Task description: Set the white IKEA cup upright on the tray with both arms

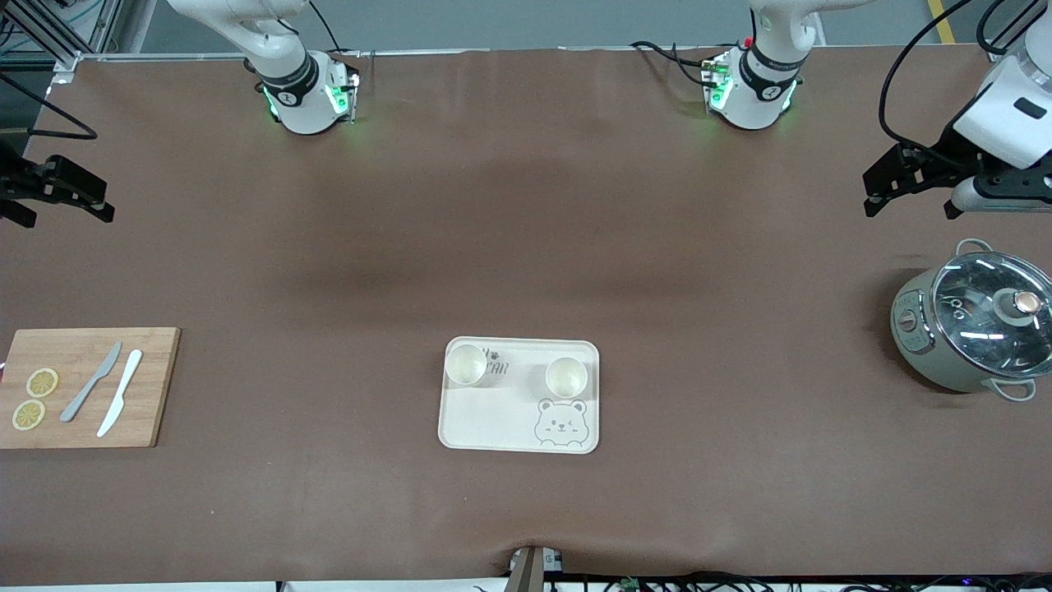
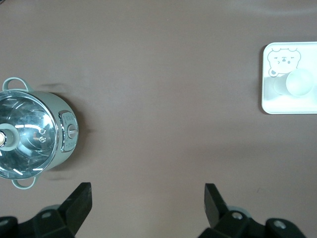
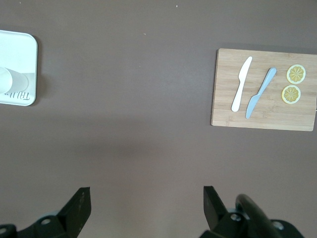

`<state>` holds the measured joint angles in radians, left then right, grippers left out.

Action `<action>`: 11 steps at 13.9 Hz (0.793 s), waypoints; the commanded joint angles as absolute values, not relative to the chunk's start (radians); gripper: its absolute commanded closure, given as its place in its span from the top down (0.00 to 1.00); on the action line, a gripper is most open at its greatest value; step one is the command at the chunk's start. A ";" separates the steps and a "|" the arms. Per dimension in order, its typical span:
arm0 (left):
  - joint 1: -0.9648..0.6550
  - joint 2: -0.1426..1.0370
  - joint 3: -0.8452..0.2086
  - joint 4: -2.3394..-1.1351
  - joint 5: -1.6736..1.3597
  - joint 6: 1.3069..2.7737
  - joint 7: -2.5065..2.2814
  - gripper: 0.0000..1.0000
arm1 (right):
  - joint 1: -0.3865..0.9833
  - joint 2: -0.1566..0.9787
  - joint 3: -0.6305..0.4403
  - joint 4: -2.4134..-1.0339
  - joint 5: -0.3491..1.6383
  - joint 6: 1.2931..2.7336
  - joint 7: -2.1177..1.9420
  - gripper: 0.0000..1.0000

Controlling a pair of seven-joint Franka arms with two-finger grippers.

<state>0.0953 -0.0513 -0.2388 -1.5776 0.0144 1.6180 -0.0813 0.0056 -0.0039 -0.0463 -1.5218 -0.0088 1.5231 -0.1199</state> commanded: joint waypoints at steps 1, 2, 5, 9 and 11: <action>0.095 -0.045 -0.245 -1.549 0.015 1.614 -0.068 1.00 | -0.002 -0.017 -0.043 -1.531 -0.018 1.523 -0.138 1.00; 0.097 -0.040 -0.244 -1.549 0.015 1.614 -0.064 1.00 | -0.002 -0.017 -0.043 -1.529 -0.018 1.525 -0.140 1.00; 0.104 -0.029 -0.242 -1.545 0.015 1.614 -0.064 1.00 | 0.003 -0.017 -0.043 -1.534 -0.018 1.526 -0.138 1.00; 0.106 -0.029 -0.232 -1.534 0.017 1.611 -0.069 1.00 | 0.000 -0.017 -0.043 -1.534 -0.018 1.523 -0.140 1.00; 0.106 -0.031 -0.230 -1.529 0.015 1.601 -0.069 1.00 | 0.000 -0.017 -0.043 -1.534 -0.018 1.523 -0.140 1.00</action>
